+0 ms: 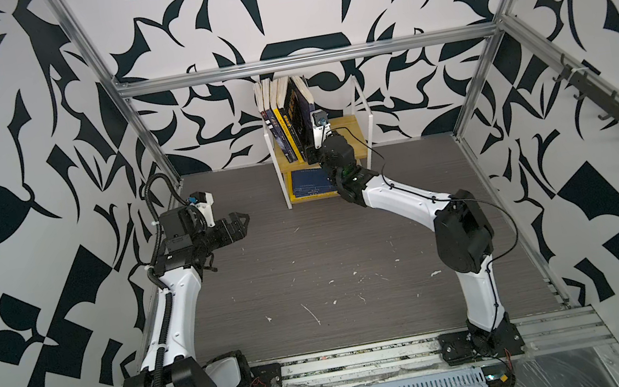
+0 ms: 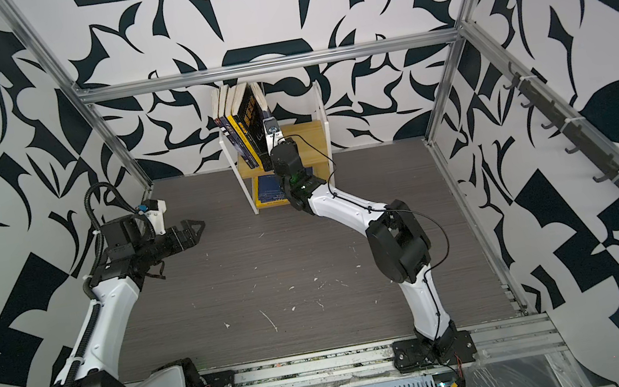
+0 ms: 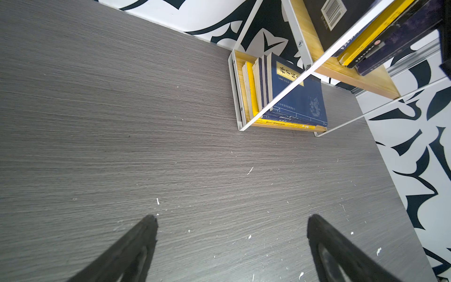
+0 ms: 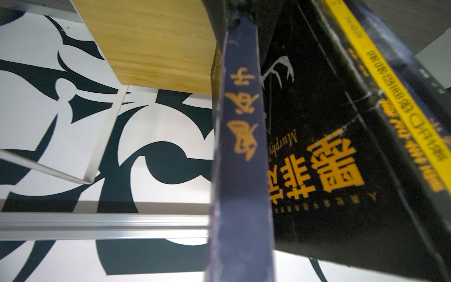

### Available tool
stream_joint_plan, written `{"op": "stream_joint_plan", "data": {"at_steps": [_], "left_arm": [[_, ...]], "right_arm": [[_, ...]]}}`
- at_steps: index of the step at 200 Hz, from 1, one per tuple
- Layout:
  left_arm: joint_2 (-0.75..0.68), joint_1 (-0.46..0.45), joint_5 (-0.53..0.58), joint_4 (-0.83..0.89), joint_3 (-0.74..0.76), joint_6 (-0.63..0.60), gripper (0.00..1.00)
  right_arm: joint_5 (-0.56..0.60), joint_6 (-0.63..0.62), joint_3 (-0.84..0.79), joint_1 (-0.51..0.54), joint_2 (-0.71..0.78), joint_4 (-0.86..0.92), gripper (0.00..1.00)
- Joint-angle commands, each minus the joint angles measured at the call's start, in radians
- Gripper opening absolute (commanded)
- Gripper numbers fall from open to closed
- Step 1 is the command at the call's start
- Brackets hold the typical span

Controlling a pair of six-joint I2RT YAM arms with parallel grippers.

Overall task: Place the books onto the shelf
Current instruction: 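Carry the purple book to the upper tier and insert it beside the black book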

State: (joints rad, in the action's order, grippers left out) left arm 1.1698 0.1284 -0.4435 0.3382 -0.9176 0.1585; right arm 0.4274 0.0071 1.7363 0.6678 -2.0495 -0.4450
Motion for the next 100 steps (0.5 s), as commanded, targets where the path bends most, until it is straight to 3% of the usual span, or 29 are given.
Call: {"op": "stream_joint_plan", "data": {"at_steps": [1,56,100], "left_arm": [[-0.001,-0.004,-0.003,0.024,-0.021,-0.010,0.99],[0.003,0.001,0.001,0.031,-0.023,-0.013,0.99],[0.013,0.003,0.000,0.033,-0.027,-0.005,0.99]], "right_arm": [[-0.075,0.005,0.034,0.001,0.033,-0.073,0.00],[-0.179,0.018,-0.026,-0.020,0.074,-0.094,0.15],[-0.371,0.042,-0.080,-0.062,0.126,-0.078,0.26]]}}
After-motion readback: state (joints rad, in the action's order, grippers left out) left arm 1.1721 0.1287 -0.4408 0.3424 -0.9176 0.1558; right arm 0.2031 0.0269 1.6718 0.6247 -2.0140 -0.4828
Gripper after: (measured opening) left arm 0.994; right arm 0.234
